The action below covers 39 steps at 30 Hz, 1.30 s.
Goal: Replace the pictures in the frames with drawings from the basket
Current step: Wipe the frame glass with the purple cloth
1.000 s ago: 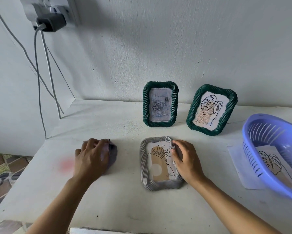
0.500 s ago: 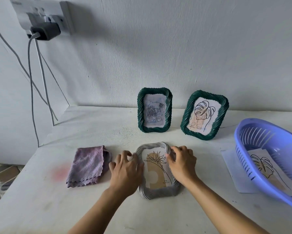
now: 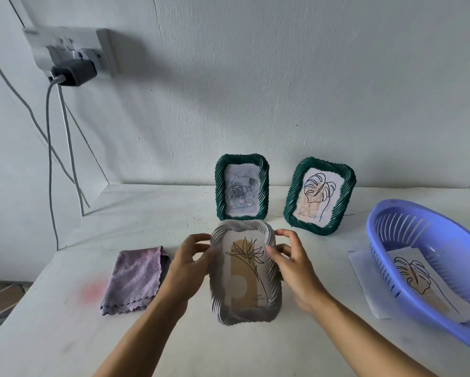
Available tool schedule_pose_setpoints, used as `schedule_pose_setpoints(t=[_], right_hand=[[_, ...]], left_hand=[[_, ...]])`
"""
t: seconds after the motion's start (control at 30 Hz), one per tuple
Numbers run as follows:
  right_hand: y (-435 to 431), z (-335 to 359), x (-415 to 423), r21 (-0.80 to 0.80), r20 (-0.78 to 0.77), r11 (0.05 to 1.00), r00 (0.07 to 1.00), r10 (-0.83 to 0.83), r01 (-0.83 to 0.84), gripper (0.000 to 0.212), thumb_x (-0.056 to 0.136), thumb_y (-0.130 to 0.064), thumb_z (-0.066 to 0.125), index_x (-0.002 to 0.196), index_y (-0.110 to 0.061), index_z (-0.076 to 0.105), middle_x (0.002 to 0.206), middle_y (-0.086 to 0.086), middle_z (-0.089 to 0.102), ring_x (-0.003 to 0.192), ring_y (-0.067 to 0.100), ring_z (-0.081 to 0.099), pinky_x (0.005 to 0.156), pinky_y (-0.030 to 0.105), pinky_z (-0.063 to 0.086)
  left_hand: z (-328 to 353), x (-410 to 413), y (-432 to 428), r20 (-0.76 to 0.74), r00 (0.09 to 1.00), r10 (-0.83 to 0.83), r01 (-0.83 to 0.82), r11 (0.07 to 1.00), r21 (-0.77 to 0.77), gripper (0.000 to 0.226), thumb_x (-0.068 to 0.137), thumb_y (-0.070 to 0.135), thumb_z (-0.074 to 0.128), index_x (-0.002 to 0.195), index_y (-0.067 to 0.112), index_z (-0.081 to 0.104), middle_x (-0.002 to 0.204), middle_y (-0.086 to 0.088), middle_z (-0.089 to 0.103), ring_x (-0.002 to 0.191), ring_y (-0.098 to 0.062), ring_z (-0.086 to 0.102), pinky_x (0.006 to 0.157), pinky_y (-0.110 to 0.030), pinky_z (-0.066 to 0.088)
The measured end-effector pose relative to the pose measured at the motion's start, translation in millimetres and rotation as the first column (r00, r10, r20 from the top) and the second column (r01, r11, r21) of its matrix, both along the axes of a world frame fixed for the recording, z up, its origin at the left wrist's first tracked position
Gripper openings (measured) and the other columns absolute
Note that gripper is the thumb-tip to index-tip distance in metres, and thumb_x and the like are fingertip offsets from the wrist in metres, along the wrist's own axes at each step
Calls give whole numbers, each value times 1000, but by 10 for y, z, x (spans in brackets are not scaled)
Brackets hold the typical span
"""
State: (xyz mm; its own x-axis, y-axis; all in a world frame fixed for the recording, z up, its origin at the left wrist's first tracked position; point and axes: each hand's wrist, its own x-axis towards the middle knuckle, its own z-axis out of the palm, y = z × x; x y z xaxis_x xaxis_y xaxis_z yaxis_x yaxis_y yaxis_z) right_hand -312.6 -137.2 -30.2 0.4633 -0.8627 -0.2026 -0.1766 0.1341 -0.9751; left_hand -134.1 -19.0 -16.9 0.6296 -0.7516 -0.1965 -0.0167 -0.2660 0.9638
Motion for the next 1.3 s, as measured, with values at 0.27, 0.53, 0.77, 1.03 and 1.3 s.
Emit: schedule_pose_setpoints(t=[0.27, 0.53, 0.77, 1.03, 1.3], right_hand=[[-22, 325, -9, 201, 120, 962, 979, 164, -186, 28, 100, -11, 55, 120, -31, 51, 91, 7, 75, 86, 25, 68, 65, 37, 53], [-26, 423, 245, 123, 79, 960, 967, 244, -252, 32, 101, -11, 54, 122, -35, 48, 88, 9, 70, 76, 22, 65, 65, 37, 51], [-89, 530, 958, -60, 113, 968, 962, 249, -243, 36, 100, -18, 55, 111, -51, 46, 108, 18, 69, 88, 29, 64, 76, 45, 54], [-344, 613, 1829, -194, 47, 942, 957, 287, -273, 37, 101, -19, 51, 121, -47, 38, 99, 19, 62, 83, 26, 59, 72, 45, 52], [-688, 625, 2306, -304, -27, 938, 986, 167, -167, 39, 103, -12, 45, 133, -34, 35, 79, 0, 51, 69, 17, 51, 63, 33, 45]], left_hand=[[290, 51, 251, 54, 989, -136, 136, 991, 9, 34, 97, 20, 63, 128, 33, 58, 109, -5, 67, 90, -22, 73, 83, -47, 61], [313, 208, 353, -72, 994, -83, 79, 995, -60, 32, 100, 7, 57, 127, 24, 59, 99, -17, 67, 84, -30, 66, 78, -51, 58], [502, 672, 280, -64, 997, 37, -47, 986, -161, 33, 102, 6, 52, 124, 30, 60, 97, -19, 63, 81, -27, 62, 78, -45, 49], [684, 1374, -72, -52, 994, 96, -102, 985, -137, 30, 103, 5, 48, 129, 21, 47, 94, -19, 71, 80, -29, 67, 78, -45, 54], [587, 1934, -537, 20, 998, 66, -62, 984, -167, 32, 102, 6, 51, 130, 21, 44, 88, -26, 65, 78, -26, 59, 72, -42, 48]])
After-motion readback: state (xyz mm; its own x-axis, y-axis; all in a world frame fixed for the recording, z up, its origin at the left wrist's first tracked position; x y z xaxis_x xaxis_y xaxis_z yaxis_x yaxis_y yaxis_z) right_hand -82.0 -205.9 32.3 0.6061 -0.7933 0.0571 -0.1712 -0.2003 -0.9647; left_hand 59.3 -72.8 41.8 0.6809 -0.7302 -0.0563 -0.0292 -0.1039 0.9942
